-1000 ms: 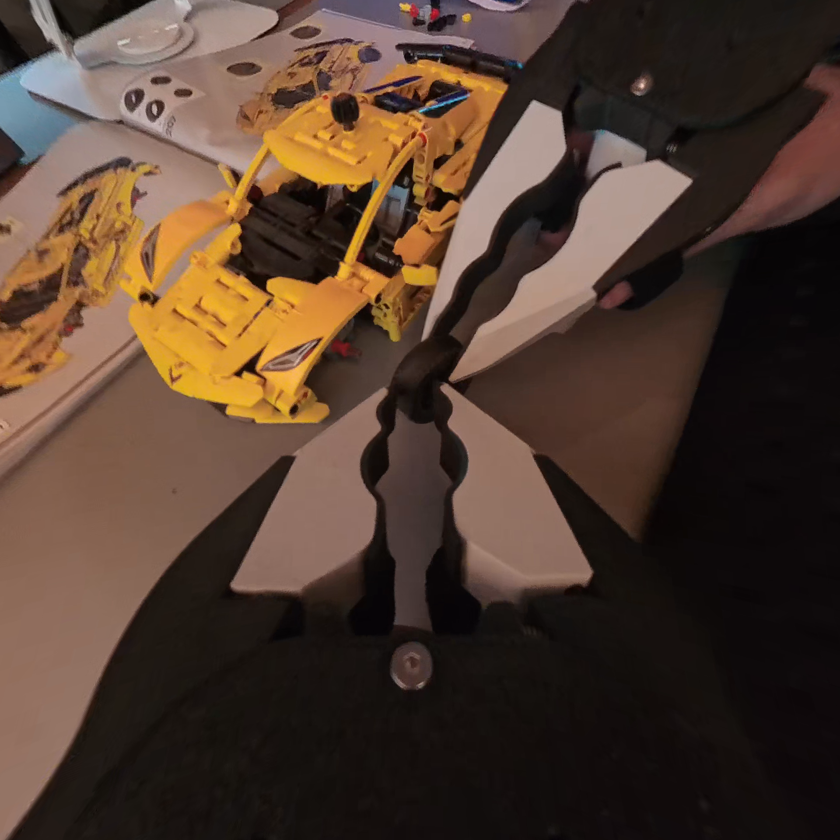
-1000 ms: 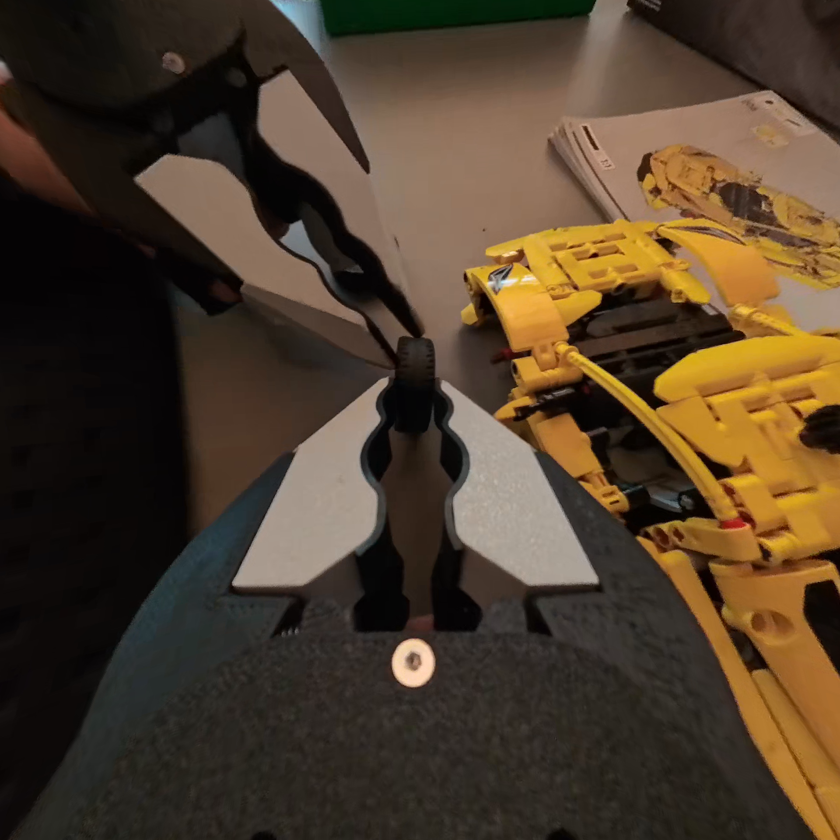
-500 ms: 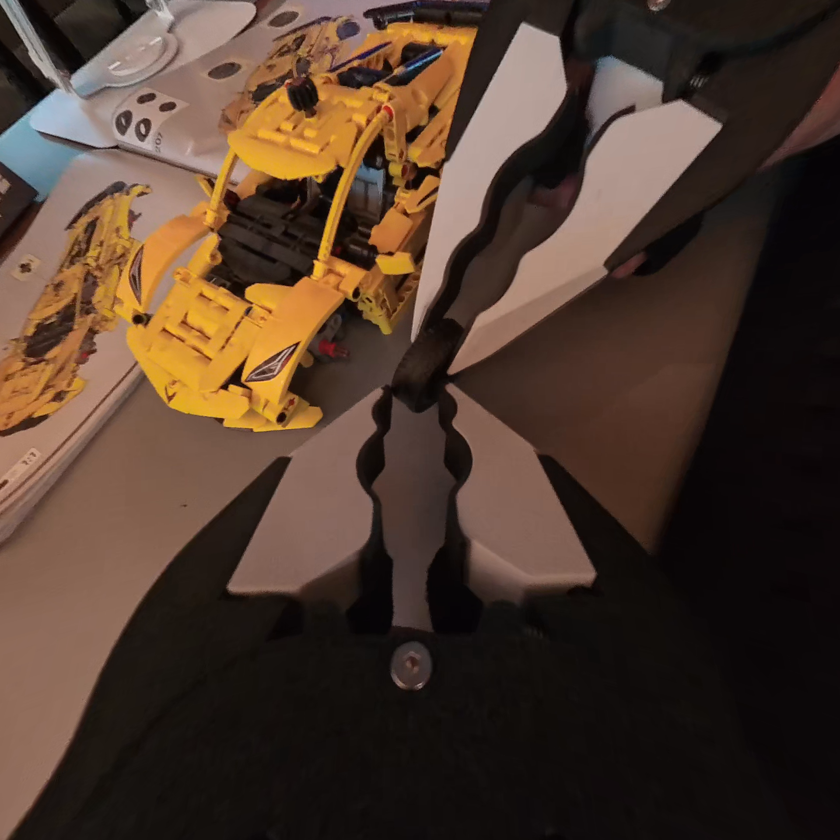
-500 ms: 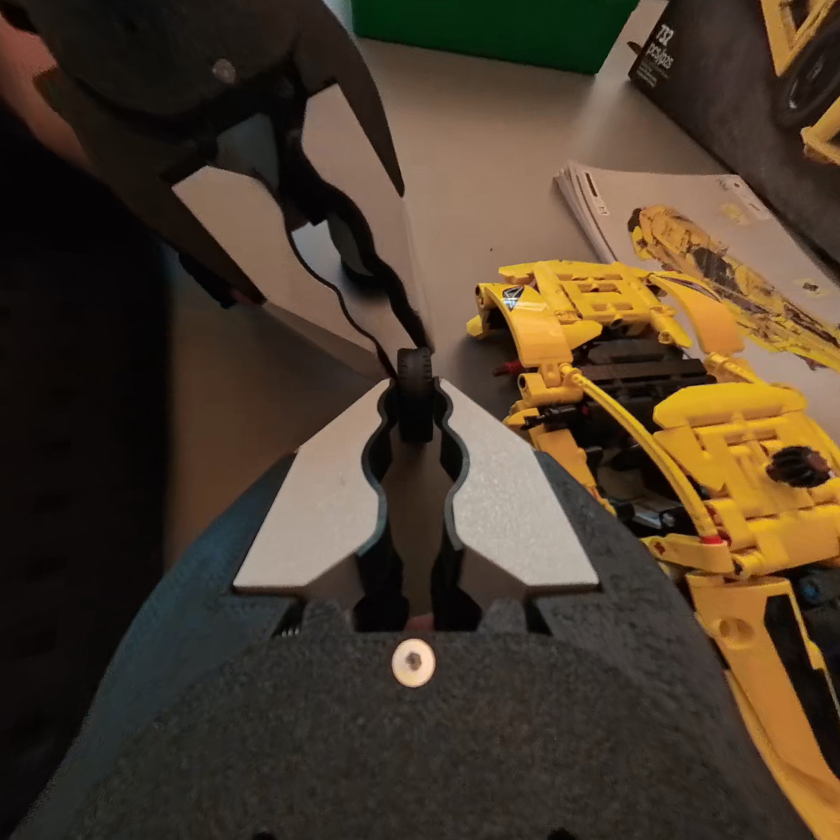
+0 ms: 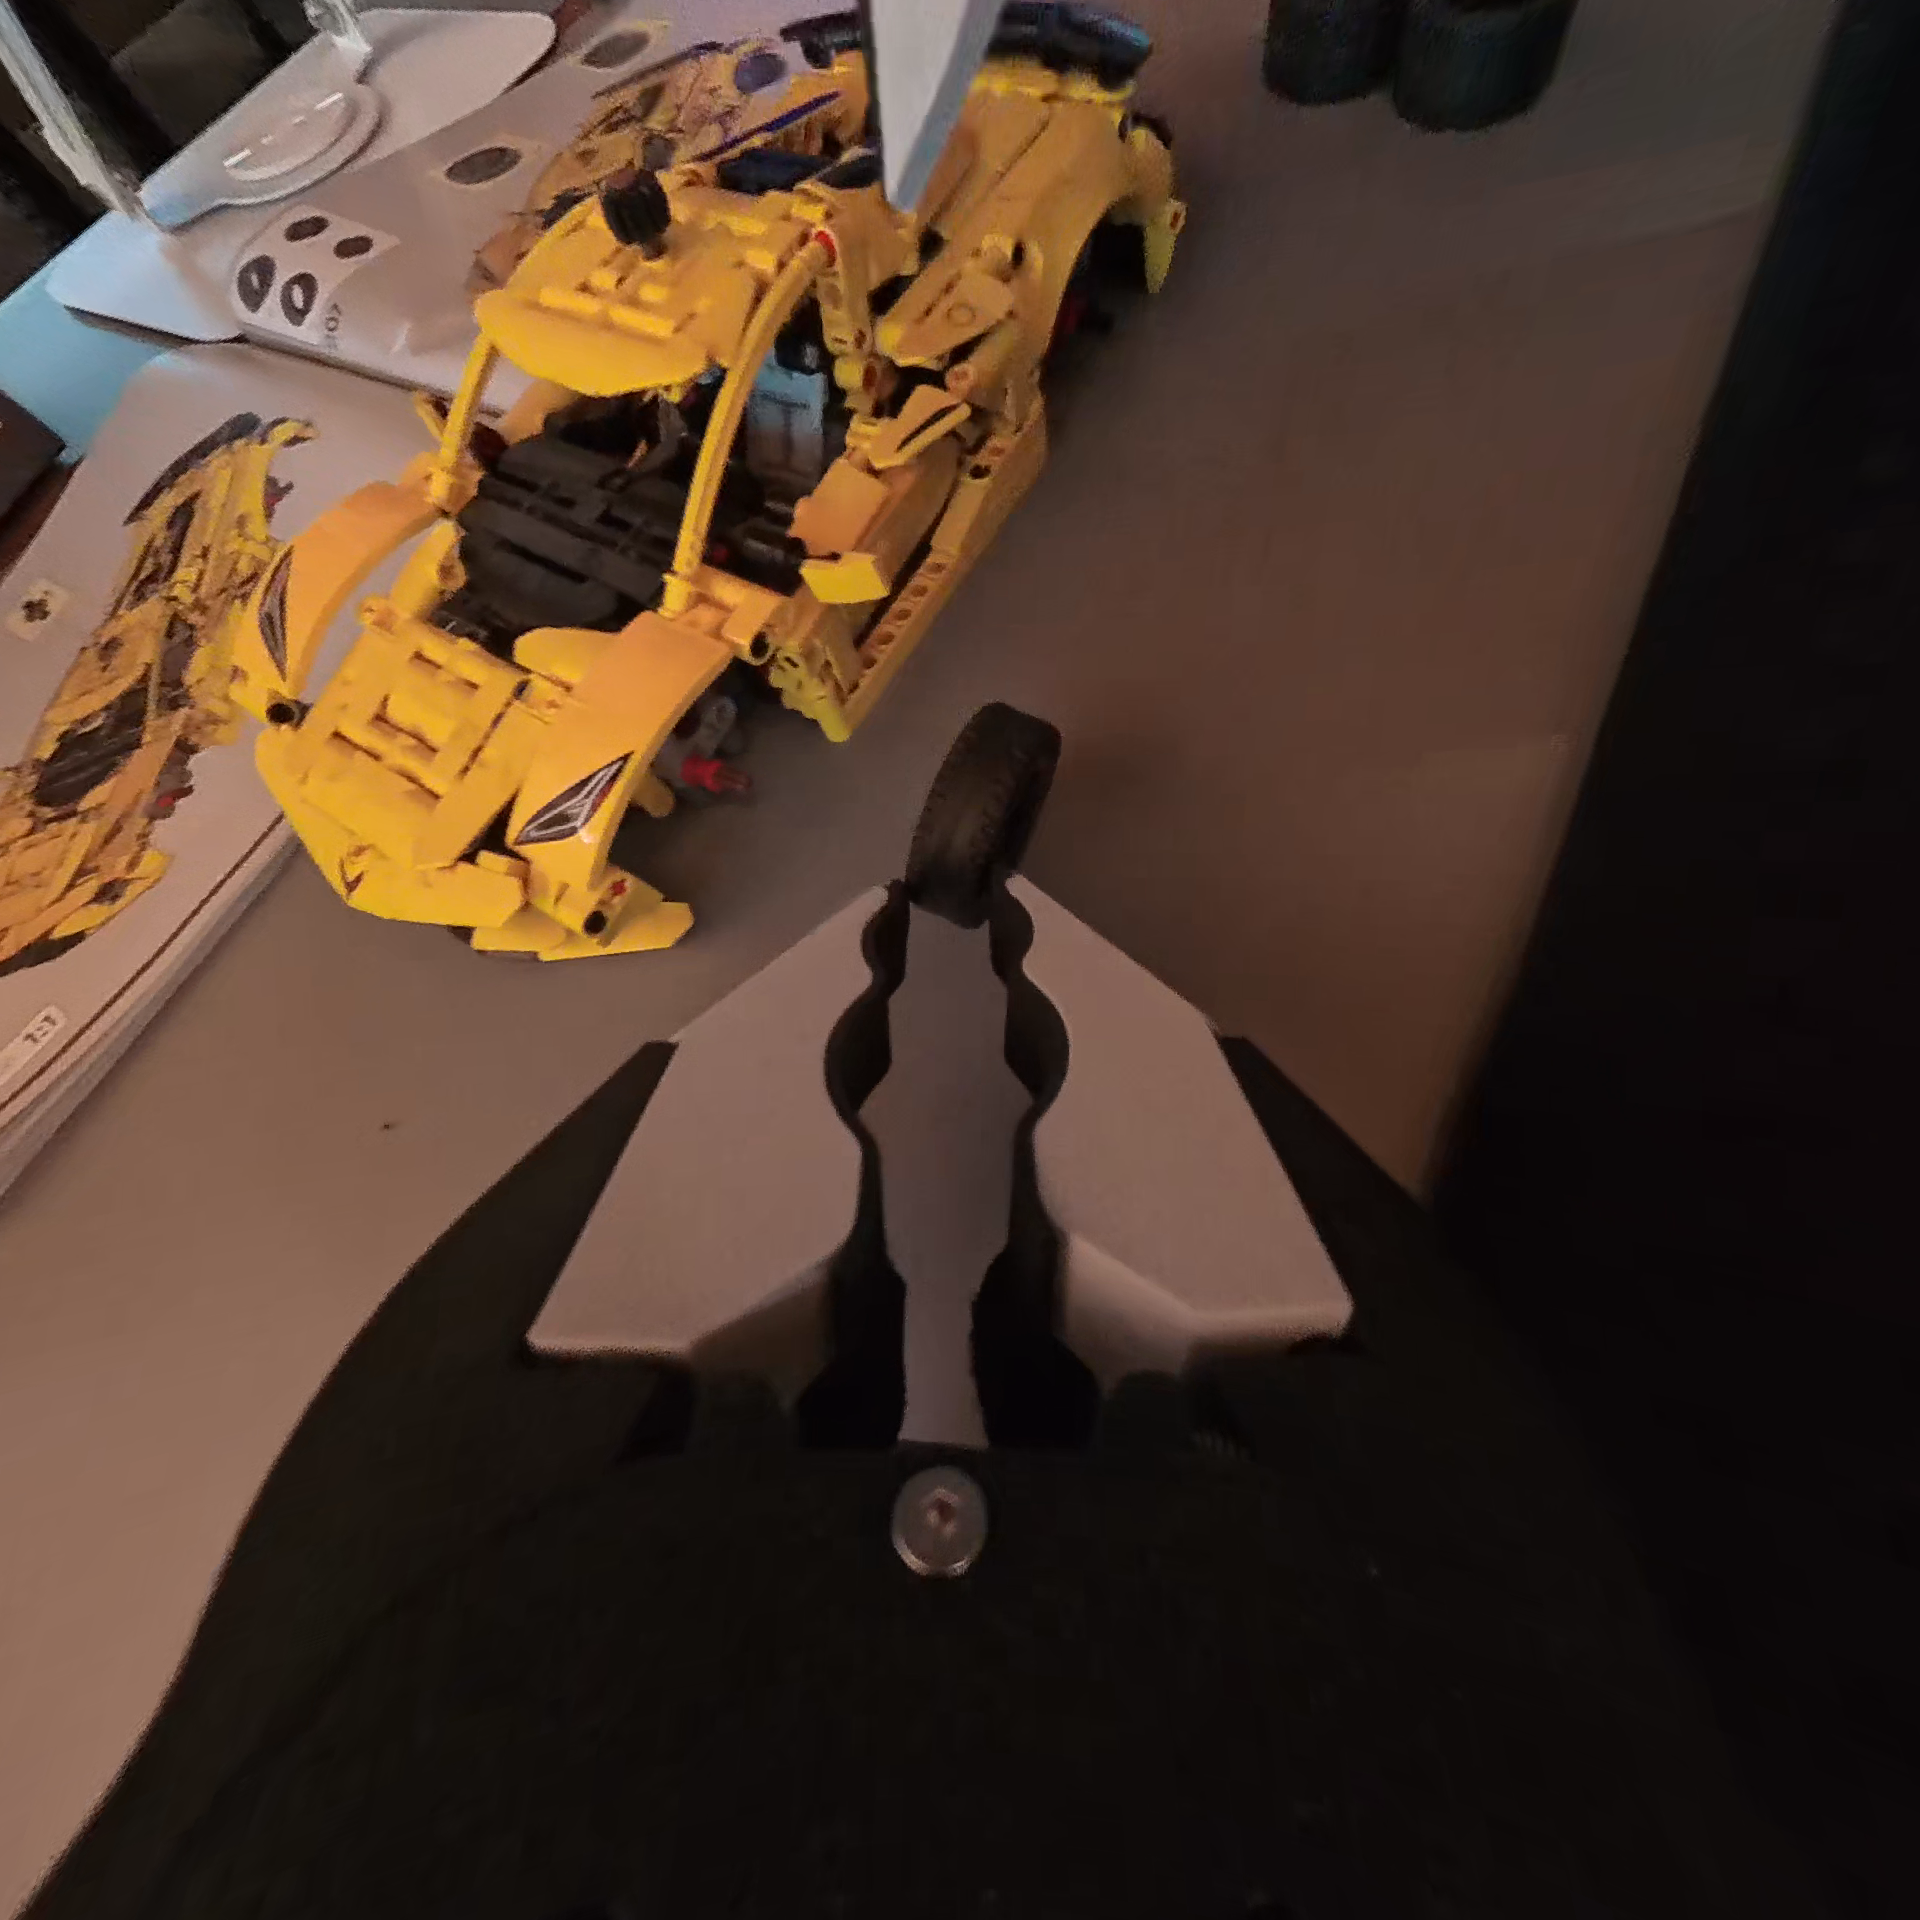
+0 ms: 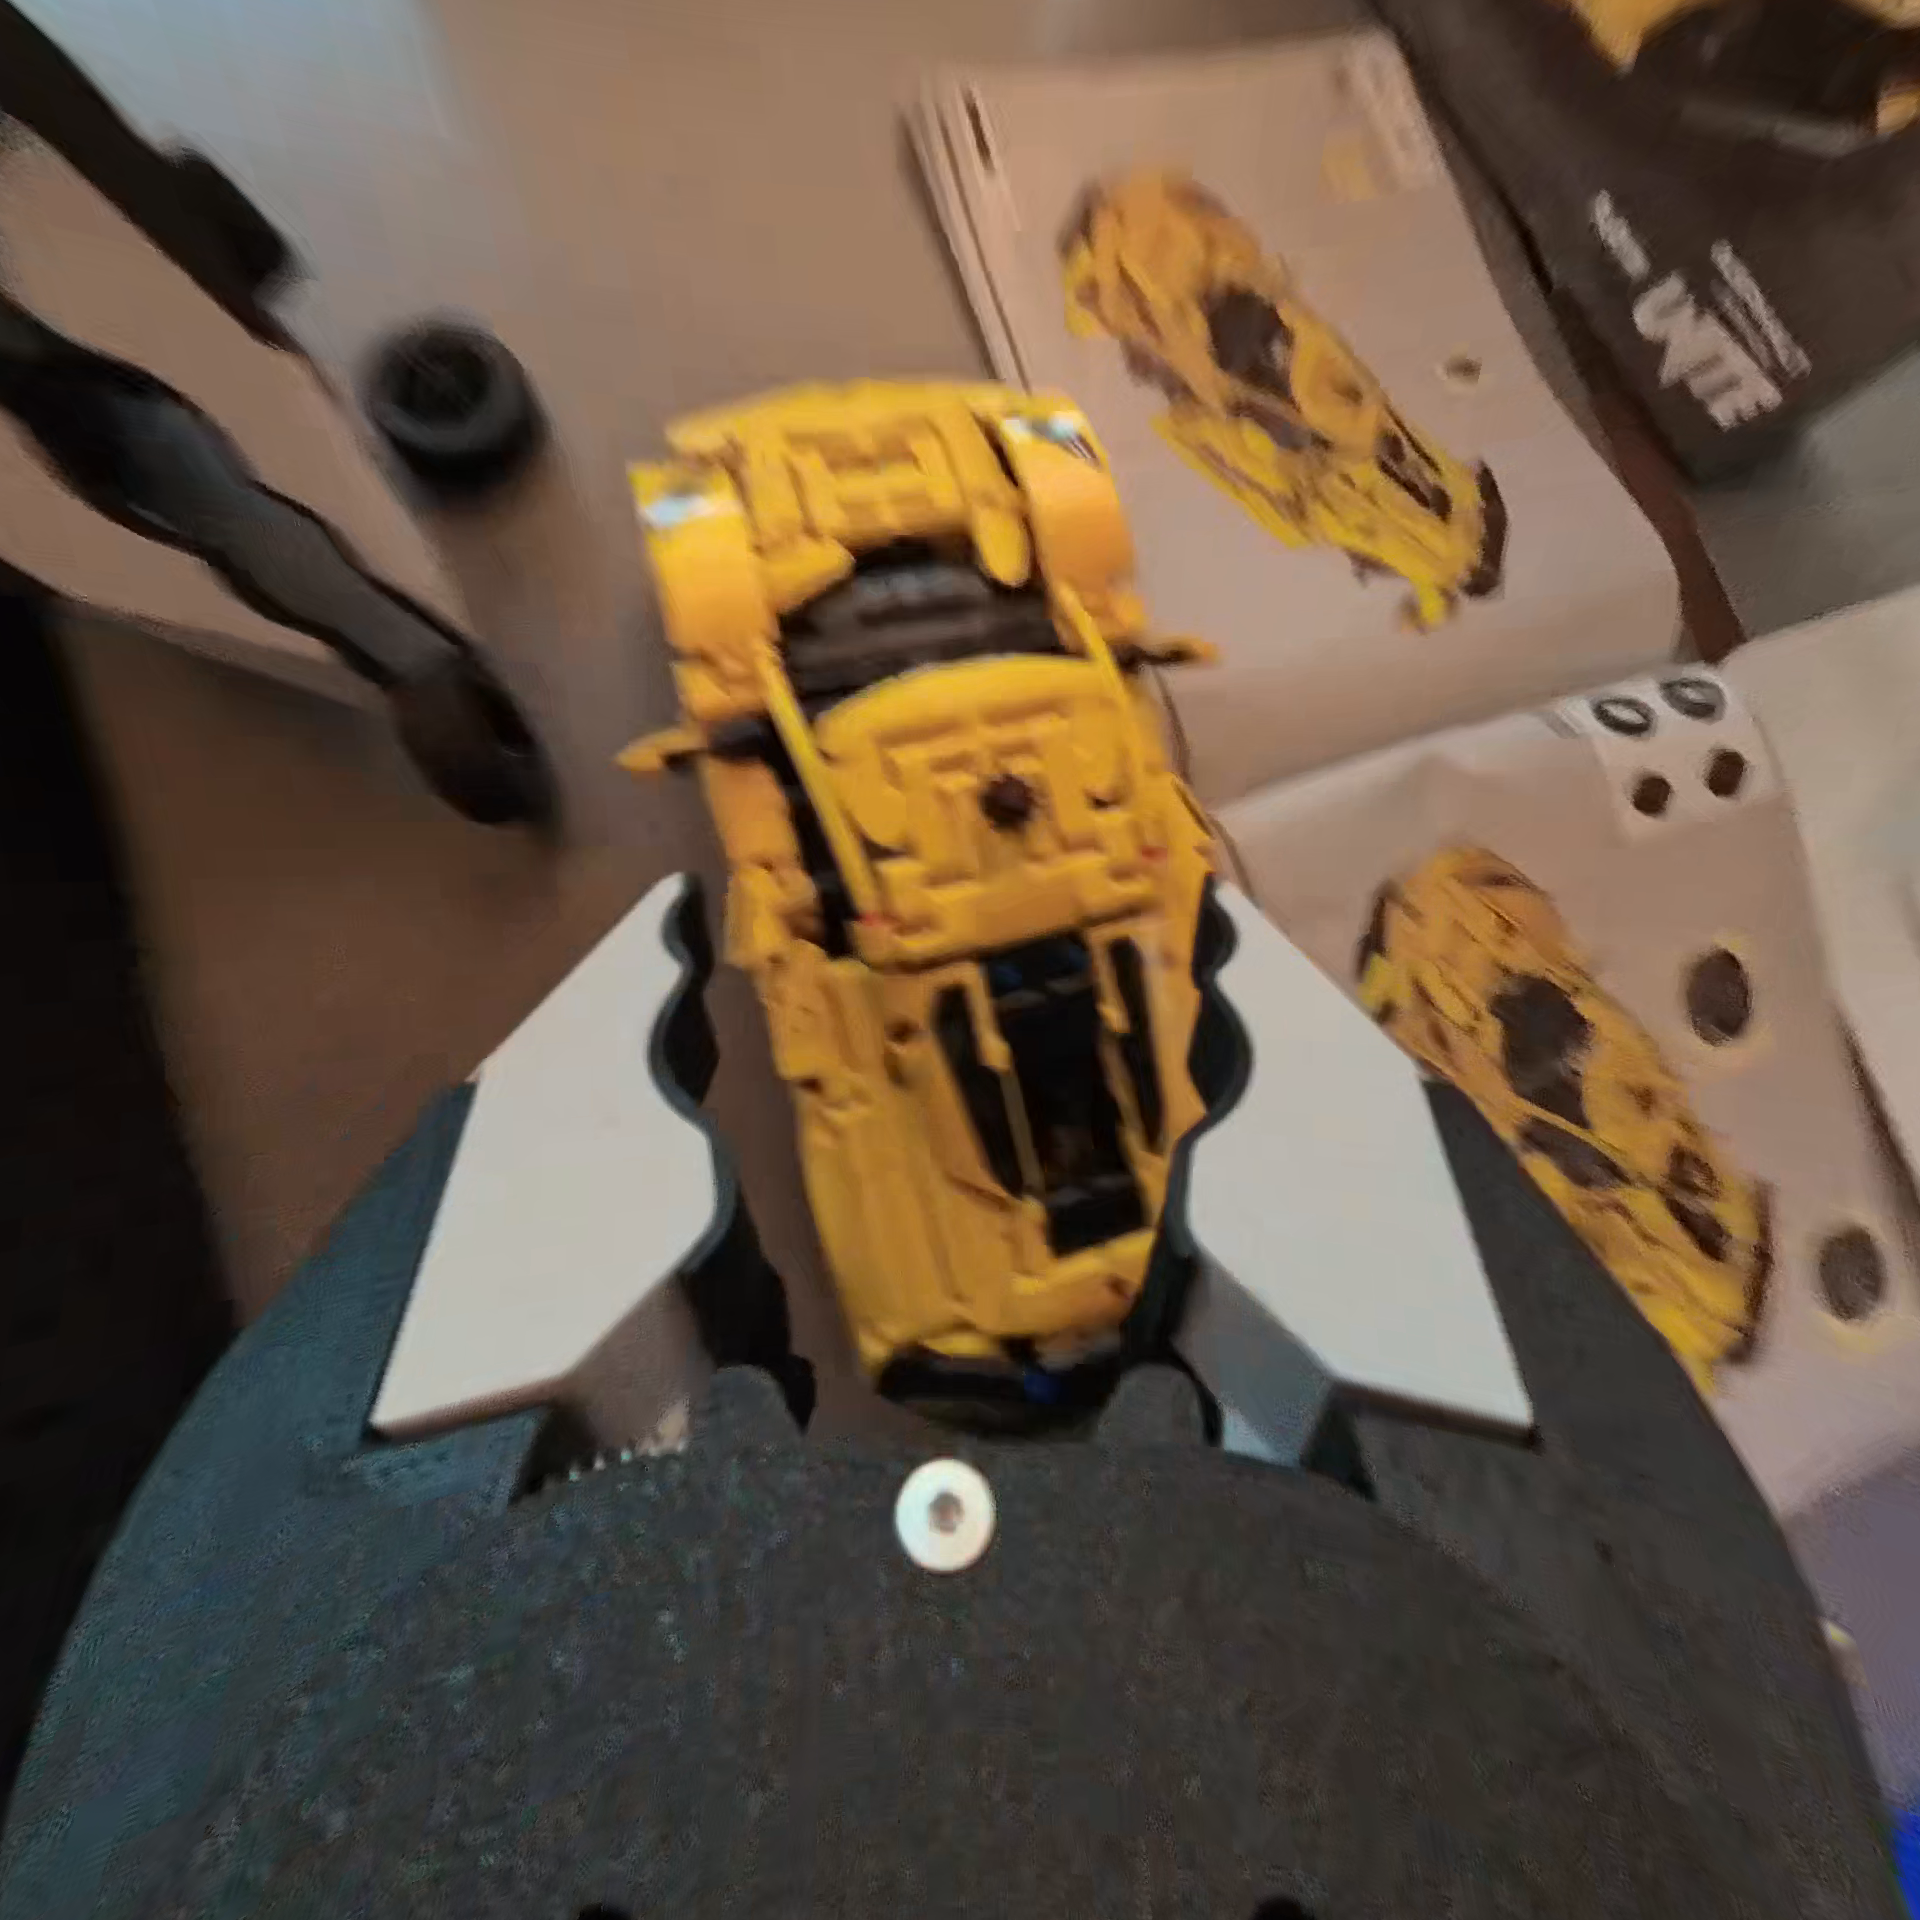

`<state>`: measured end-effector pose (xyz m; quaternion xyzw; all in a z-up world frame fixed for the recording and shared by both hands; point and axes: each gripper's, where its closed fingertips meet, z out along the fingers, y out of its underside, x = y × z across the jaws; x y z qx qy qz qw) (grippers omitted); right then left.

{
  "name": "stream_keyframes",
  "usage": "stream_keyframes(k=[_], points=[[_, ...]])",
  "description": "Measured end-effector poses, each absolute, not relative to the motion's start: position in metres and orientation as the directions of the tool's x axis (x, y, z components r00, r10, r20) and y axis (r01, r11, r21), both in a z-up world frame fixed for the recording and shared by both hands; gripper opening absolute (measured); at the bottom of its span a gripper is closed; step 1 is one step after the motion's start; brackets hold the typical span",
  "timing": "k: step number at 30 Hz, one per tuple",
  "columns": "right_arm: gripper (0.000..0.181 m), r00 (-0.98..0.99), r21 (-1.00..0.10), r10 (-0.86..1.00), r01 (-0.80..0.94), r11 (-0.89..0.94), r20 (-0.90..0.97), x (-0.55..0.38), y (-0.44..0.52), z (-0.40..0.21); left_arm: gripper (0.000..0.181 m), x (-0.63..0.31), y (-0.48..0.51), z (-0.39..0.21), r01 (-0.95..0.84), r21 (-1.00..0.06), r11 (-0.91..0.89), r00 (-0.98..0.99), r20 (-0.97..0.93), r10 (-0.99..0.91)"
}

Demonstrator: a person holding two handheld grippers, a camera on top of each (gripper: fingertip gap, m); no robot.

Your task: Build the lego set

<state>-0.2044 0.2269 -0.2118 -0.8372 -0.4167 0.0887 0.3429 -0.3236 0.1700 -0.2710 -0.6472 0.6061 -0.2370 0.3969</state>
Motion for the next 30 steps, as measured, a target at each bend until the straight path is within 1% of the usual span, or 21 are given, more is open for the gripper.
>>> stream_keyframes(k=[1,4,6,8,9,10,11,13,14,16,17,18,20,21,23,27,28,30], points=[[0.097,0.626,-0.606,0.766,0.669,-0.430,0.148,-0.194,0.233,-0.216,0.016,-0.323,0.165,-0.271,-0.592,-0.805,0.044,0.131,-0.150,-0.980],[0.103,0.571,-0.519,0.818,0.722,-0.458,0.073,-0.189,0.238,-0.230,0.016,-0.315,0.147,-0.266,-0.547,-0.837,-0.031,0.071,-0.009,-0.997],[0.107,0.532,-0.451,0.845,0.766,-0.457,0.048,-0.194,0.240,-0.241,0.017,-0.314,0.143,-0.273,-0.578,-0.813,-0.061,0.071,0.024,-0.997],[0.109,0.490,-0.388,0.870,0.812,-0.435,0.051,-0.201,0.240,-0.249,0.016,-0.310,0.142,-0.267,-0.552,-0.828,-0.094,0.090,0.053,-0.995],[0.109,0.482,-0.355,0.874,0.827,-0.435,0.053,-0.201,0.240,-0.252,0.020,-0.308,0.140,-0.263,-0.529,-0.838,-0.134,0.097,0.097,-0.991],[0.108,0.480,-0.330,0.875,0.837,-0.436,0.063,-0.198,0.241,-0.252,0.029,-0.307,0.140,-0.257,-0.500,-0.846,-0.186,0.103,0.155,-0.983],[0.107,0.482,-0.326,0.873,0.839,-0.435,0.074,-0.197,0.244,-0.251,0.033,-0.307,0.142,-0.252,-0.470,-0.850,-0.240,0.110,0.214,-0.971],[0.109,0.482,-0.355,0.875,0.827,-0.437,0.044,-0.201,0.244,-0.249,0.037,-0.312,0.158,-0.244,-0.408,-0.849,-0.336,0.167,0.292,-0.942],[0.114,0.481,-0.348,0.877,0.824,-0.448,0.011,-0.200,0.239,-0.251,0.040,-0.318,0.172,-0.242,-0.386,-0.850,-0.359,0.211,0.298,-0.931],[0.125,0.478,-0.285,0.878,0.846,-0.450,0.033,-0.185,0.233,-0.255,0.051,-0.338,0.207,-0.245,-0.402,-0.846,-0.349,0.326,0.224,-0.919],[0.126,0.482,-0.271,0.874,0.851,-0.450,0.058,-0.176,0.229,-0.254,0.058,-0.350,0.224,-0.249,-0.437,-0.838,-0.327,0.380,0.158,-0.912],[0.127,0.486,-0.276,0.871,0.850,-0.449,0.080,-0.168,0.224,-0.251,0.059,-0.361,0.238,-0.251,-0.477,-0.830,-0.289,0.410,0.081,-0.909],[0.123,0.520,-0.333,0.848,0.821,-0.463,0.103,-0.154,0.211,-0.246,0.060,-0.373,0.257,-0.256,-0.545,-0.814,-0.199,0.407,-0.050,-0.912],[0.121,0.536,-0.383,0.837,0.799,-0.463,0.107,-0.149,0.203,-0.245,0.060,-0.375,0.263,-0.261,-0.580,-0.797,-0.168,0.388,-0.089,-0.917],[0.120,0.561,-0.470,0.805,0.773,-0.427,0.192,-0.136,0.192,-0.248,0.060,-0.376,0.268,-0.269,-0.657,-0.750,-0.076,0.318,-0.184,-0.930],[0.119,0.647,-0.560,0.649,0.734,-0.385,0.401,-0.116,0.174,-0.258,0.059,-0.378,0.292,-0.268,-0.769,-0.621,0.151,0.193,-0.451,-0.871],[0.116,0.649,-0.577,0.604,0.738,-0.350,0.463,-0.117,0.172,-0.256,0.059,-0.377,0.299,-0.269,-0.783,-0.595,0.179,0.170,-0.482,-0.860],[0.099,0.603,-0.564,0.505,0.787,-0.249,0.618,-0.122,0.173,-0.246,0.058,-0.377,0.316,-0.274,-0.808,-0.554,0.200,0.146,-0.518,-0.843]])
